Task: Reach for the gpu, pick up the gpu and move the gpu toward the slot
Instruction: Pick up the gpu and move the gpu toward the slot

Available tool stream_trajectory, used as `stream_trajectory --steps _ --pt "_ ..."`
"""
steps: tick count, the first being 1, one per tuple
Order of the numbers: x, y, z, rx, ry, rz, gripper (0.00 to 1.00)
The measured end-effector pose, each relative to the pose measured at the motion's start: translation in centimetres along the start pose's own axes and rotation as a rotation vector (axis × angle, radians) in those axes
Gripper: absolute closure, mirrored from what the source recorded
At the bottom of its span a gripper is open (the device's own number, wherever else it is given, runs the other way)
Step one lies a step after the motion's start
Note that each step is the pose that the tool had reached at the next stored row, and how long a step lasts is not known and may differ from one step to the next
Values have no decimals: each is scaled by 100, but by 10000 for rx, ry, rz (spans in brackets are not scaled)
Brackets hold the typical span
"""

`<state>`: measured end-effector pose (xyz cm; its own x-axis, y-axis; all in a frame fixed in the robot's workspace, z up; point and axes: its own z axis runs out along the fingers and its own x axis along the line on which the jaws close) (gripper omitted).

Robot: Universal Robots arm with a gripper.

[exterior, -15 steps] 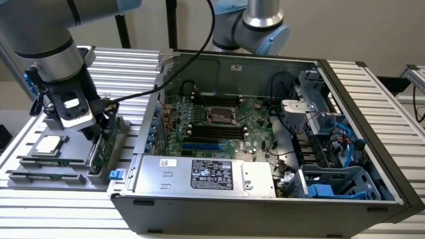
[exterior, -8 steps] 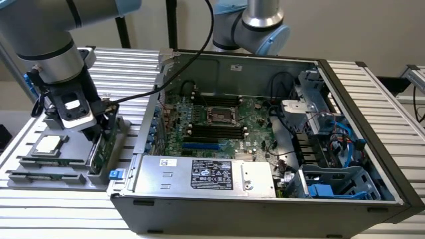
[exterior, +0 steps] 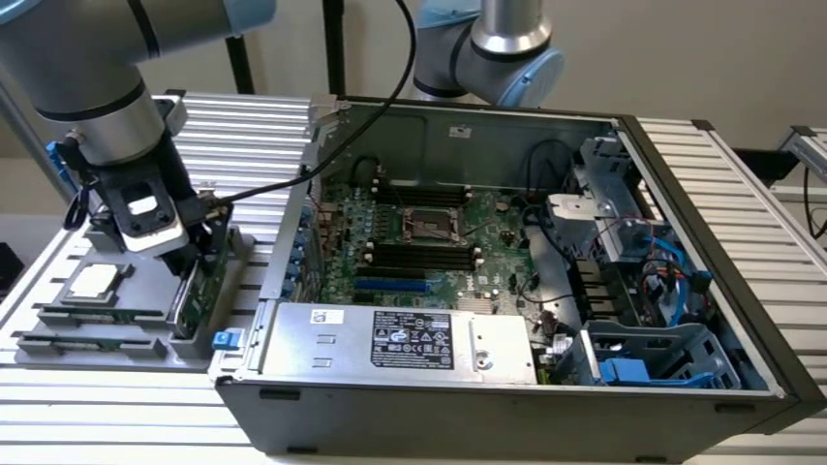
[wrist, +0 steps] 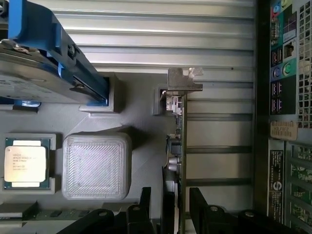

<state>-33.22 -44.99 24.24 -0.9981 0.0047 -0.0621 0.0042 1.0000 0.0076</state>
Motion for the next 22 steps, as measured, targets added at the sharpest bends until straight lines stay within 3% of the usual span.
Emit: stream_trajectory --steps 3,6,22 --pt "1 3 7 3 -6 0 58" --pt "1 4 13 8 -7 -1 71" --pt "1 4 18 13 -7 -1 74"
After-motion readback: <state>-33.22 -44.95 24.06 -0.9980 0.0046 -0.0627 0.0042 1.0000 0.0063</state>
